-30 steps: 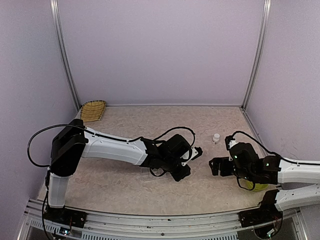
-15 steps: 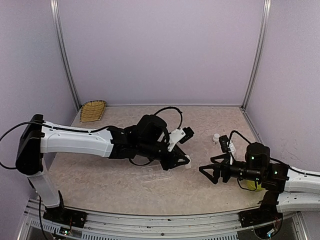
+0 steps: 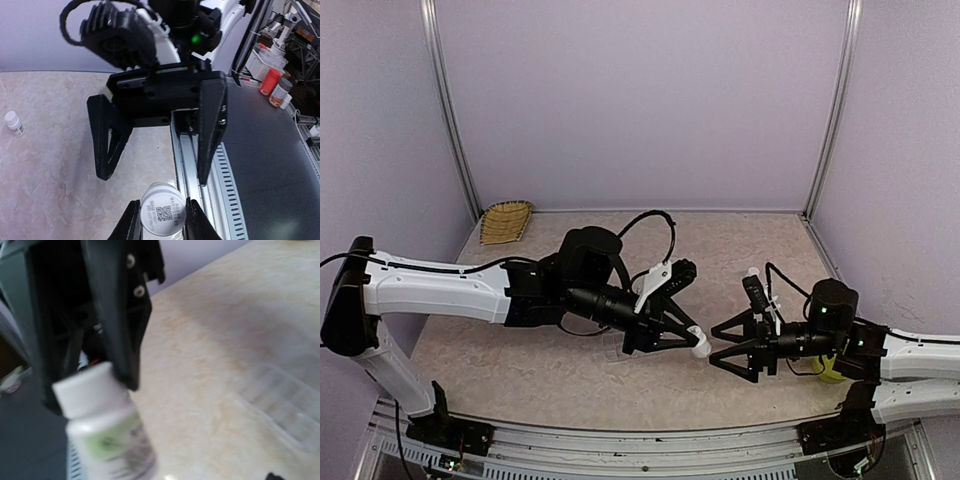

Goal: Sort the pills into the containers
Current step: Pass from the left arm to the right

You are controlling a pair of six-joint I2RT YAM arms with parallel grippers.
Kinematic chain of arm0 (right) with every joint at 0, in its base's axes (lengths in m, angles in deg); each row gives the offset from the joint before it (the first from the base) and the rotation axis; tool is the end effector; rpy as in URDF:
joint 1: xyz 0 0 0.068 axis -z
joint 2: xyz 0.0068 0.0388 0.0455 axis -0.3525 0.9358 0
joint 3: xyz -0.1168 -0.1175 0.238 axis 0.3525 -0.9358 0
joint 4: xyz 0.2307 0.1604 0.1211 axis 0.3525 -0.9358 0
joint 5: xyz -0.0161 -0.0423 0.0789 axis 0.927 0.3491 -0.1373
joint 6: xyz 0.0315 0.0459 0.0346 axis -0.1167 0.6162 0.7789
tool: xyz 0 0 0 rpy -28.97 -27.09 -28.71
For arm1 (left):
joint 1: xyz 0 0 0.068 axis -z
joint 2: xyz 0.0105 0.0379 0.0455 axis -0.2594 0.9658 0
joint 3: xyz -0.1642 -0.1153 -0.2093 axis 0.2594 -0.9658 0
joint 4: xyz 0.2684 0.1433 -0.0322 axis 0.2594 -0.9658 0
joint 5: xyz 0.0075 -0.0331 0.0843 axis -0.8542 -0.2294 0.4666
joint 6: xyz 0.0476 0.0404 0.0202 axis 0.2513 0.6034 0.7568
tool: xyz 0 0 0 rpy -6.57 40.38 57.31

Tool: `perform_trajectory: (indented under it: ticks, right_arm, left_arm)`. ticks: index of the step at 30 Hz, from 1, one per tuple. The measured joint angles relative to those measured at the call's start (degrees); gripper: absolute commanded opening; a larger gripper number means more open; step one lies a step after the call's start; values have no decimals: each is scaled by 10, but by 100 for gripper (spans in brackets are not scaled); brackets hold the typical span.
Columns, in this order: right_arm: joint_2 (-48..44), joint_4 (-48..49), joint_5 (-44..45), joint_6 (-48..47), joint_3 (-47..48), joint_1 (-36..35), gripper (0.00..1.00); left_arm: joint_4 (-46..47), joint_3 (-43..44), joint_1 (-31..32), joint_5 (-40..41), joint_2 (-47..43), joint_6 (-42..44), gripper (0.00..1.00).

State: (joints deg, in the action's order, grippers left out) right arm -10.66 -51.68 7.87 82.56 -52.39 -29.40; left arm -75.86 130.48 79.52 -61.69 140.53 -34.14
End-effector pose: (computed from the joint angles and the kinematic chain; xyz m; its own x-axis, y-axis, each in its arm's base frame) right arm 0.1266 0.1915 0.2054 -0.5038 -0.0683 -0.8611 -0.8494 0.2208 0.4794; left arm 0.1602 -0.3967 0.2639 -0.1279 0.3605 -0.9240 0.9847 -0.0653 -0.1617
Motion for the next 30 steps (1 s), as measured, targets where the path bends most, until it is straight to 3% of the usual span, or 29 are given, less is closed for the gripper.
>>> perform_trajectory:
  ticks: [4,12,30]
  right_arm:
    - [24,28,-49,0,9,0,80]
    - [58,86,-120,5,34,-1,75]
    - [143,162,-174,20,61,-25,38]
  left_arm:
    - [16,-11,3,-36,-24,6,15]
    - [30,-11,7,-65,-31,9,15]
    - [31,-21,9,-65,-31,13,15]
